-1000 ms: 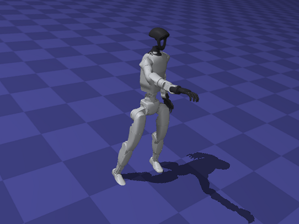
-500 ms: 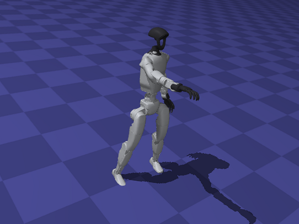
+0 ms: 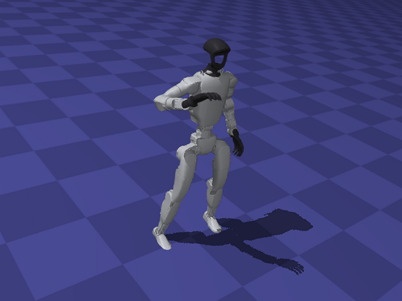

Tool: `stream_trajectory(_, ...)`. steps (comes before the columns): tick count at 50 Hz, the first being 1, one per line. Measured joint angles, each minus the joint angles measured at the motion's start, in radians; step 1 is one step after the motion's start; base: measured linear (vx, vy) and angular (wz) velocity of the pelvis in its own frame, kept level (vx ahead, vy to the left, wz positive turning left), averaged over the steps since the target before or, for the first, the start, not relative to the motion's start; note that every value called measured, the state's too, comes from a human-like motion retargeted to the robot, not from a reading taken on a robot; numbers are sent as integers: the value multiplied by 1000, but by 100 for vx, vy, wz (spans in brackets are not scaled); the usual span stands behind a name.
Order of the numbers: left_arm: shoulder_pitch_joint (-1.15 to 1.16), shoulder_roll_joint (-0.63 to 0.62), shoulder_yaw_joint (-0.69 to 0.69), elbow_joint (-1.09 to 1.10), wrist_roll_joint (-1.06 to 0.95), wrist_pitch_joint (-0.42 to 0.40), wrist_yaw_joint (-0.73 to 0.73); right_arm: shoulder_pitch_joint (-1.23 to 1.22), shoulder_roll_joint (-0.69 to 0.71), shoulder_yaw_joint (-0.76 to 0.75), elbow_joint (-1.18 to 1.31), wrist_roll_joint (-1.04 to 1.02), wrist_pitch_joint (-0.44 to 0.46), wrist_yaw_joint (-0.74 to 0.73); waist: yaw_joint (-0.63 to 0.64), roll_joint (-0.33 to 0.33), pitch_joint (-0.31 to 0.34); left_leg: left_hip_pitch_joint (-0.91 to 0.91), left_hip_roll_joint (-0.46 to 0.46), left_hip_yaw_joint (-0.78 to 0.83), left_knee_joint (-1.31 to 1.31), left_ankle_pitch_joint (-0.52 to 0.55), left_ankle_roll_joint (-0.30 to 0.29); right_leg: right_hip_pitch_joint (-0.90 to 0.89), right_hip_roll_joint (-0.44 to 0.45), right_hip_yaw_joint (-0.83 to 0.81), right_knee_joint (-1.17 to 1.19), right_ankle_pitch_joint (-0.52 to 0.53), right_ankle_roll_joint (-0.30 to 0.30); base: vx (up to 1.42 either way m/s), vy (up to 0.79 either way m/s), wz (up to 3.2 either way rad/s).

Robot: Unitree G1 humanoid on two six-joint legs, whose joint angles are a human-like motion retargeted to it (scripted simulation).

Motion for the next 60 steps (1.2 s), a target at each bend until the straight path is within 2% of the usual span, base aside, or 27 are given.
stream_trajectory(5, 18, -6, -27, -14, 26, -2, 4, 123, -37, -93, -80, 9, -13, 7, -54, 17, 8, 29, 16, 63, -3, -9, -7, -13, 19, 62, 5, 2, -3, 1, -2, -63)
stream_trajectory(11, 10, -7, -15, -15, 27, 3, 16, 144, -55, -116, -107, 11, -12, 20, -91, 30, 14, 55, 32, 126, -5, -16, -13, -27, 40, 124, 11, 6, -9, 0, -2, -53)
stream_trajectory(22, -51, 42, -27, -43, 20, -2, 18, 98, -26, -75, -110, 1, -5, 25, -112, 26, 13, 55, 38, 147, -7, -15, -13, -40, 49, 147, 11, 13, -11, 0, 0, -10)
stream_trajectory(33, -76, 50, -40, -73, -12, -15, 18, -34, 11, 34, -51, -26, 7, 14, -54, 12, 25, 34, 23, 102, -12, -5, -12, -41, 31, 108, 15, 13, -10, -2, 1, 16)
stream_trajectory(40, -53, 37, -61, -55, -25, -14, 4, -251, 32, 230, 71, 67, 3, 77, 10, 1, 29, 22, 15, 63, -16, 0, -17, -34, 19, 71, 18, 10, -10, -1, 1, 29)
stream_trajectory(45, -31, 33, -69, -34, -26, -11, -3, -461, -7, 418, 201, 144, 10, 123, 59, -11, 25, 16, 10, 32, -20, 3, -23, -22, 11, 38, 18, 8, -8, 0, 1, 34)
stream_trajectory(50, -21, 35, -70, -9, -19, -11, -11, -712, -62, 630, 356, 127, 38, 162, 109, -25, 16, 14, 5, 1, -26, 7, -28, -8, 3, 4, 18, 4, -7, 1, 1, 34)
stream_trajectory(55, -25, 35, -65, 19, -21, -14, -17, -1001, -65, 882, 586, 87, 70, 203, 154, -40, 3, 13, 1, -27, -33, 10, -33, 6, -4, -27, 20, 0, -6, 2, 1, 31)
stream_trajectory(60, -35, 28, -68, 40, -25, -22, -26, -1276, 9, 1136, 924, 53, 106, 245, 186, -48, -13, 12, -3, -51, -38, 12, -38, 16, -10, -54, 24, -4, -7, 2, 0, 27)
